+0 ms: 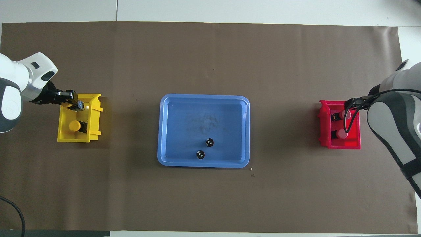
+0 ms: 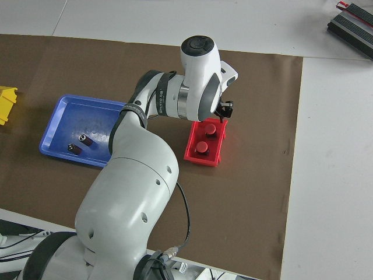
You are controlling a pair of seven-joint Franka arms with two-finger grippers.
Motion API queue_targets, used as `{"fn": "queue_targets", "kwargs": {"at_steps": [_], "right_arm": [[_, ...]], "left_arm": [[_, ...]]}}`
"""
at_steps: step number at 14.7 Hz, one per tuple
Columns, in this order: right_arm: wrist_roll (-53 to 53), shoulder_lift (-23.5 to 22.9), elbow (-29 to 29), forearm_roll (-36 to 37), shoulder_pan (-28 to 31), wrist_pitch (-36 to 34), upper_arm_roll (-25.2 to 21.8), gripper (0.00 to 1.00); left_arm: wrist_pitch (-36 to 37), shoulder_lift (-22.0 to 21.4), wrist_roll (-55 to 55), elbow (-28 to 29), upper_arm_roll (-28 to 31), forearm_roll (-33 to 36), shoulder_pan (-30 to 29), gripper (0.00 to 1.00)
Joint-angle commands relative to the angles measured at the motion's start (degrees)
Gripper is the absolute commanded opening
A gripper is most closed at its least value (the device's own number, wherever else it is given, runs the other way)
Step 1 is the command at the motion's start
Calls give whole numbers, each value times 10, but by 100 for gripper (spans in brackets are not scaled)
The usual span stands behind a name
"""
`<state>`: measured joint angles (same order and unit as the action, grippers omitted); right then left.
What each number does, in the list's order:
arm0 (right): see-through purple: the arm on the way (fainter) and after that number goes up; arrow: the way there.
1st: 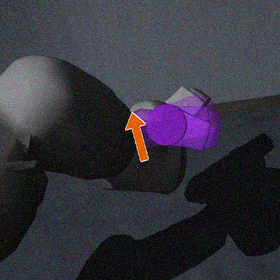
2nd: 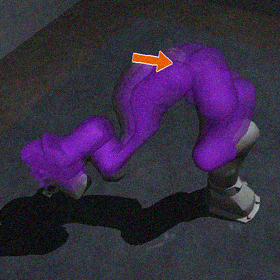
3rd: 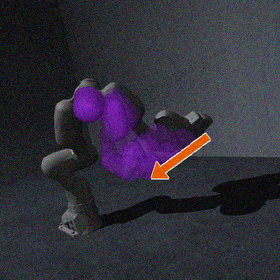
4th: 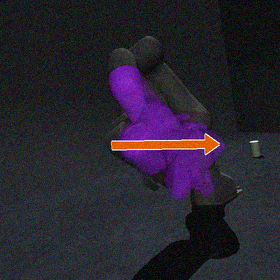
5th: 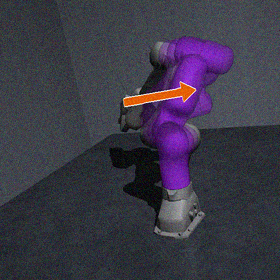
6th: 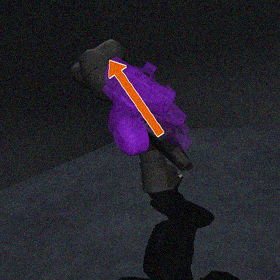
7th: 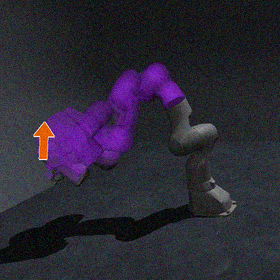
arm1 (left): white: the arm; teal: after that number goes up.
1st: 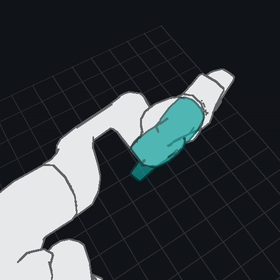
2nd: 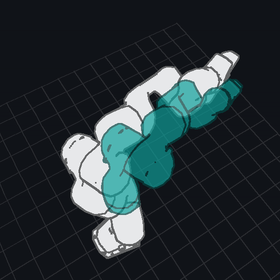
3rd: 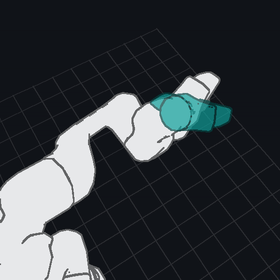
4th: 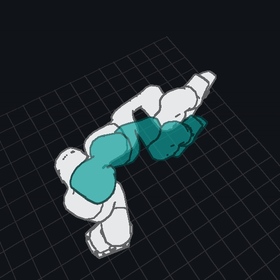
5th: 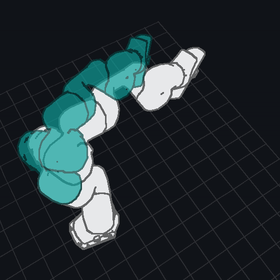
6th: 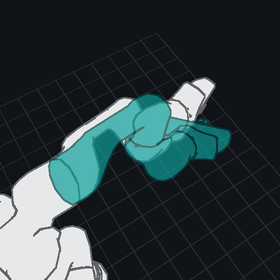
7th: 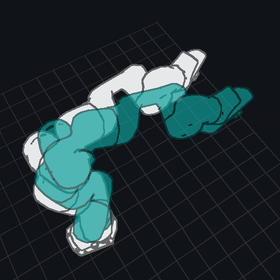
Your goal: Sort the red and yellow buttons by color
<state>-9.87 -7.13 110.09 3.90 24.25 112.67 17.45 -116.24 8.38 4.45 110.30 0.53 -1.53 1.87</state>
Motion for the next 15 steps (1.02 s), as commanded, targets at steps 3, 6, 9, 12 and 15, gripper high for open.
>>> {"fn": "queue_targets", "kwargs": {"at_steps": [3,6,9,12,15], "right_arm": [[29,17,-156,-4,-23,-195,13,94],[37,20,-231,-5,-24,-295,13,100],[35,37,-269,-6,-16,-345,6,100],[36,42,-276,5,-19,-344,10,100],[37,58,-243,2,-11,-308,6,100]], "left_arm": [[-101,-12,8,73,0,-1,-1,2],[-122,6,8,76,1,-1,-1,2],[-123,6,9,76,1,-1,-2,10],[-123,6,9,76,0,0,-9,39],[-132,12,8,79,0,0,-16,44]]}}
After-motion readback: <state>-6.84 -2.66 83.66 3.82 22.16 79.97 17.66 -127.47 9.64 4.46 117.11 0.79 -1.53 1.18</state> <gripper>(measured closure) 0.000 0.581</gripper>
